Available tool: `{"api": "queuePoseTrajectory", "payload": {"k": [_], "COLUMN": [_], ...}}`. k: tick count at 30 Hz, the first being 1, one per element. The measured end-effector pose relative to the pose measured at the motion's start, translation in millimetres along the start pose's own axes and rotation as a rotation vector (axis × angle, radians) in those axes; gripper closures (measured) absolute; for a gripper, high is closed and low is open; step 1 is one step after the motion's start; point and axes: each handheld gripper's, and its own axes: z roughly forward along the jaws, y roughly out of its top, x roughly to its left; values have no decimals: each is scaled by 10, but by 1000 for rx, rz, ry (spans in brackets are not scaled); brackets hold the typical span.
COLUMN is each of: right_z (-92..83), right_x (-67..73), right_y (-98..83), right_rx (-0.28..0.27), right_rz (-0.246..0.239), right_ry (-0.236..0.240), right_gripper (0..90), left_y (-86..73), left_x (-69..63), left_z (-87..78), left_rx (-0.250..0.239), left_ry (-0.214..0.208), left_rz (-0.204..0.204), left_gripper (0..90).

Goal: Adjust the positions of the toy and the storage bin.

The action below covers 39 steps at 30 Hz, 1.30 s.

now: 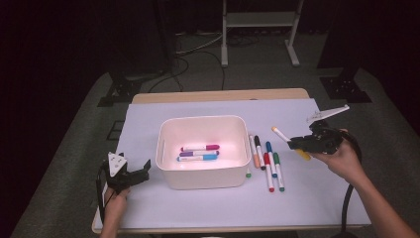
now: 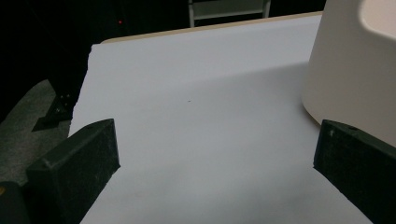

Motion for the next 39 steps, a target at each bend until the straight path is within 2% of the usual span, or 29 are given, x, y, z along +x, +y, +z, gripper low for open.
{"api": "queuePoseTrajectory", "payload": {"k": [3,7,11,17,24,29,39], "right_z": [-90,-184,-216,-189,-2,224,617], "right_x": [128,345,549,816,1140,1345,1595], "right_y": [137,351,553,814,1032,1126,1245], "right_rx": [-19,-44,-47,-49,-21,1,52], "right_rz": [-28,-93,-157,-224,-292,-342,-383], "right_ry": [27,60,86,146,220,266,338], "right_gripper": [760,760,760,760,760,760,760], "left_y": [0,0,0,0,0,0,0], "left_x": [-1,-2,0,1,-2,0,-1], "left_z": [0,-4,-4,-6,-5,-6,-5], "left_rx": [0,1,1,2,0,0,-1], "left_ry": [0,0,-2,-4,-3,-5,-6], "left_rz": [-1,2,1,3,1,0,0], "left_gripper": [0,0,0,0,0,0,0]}}
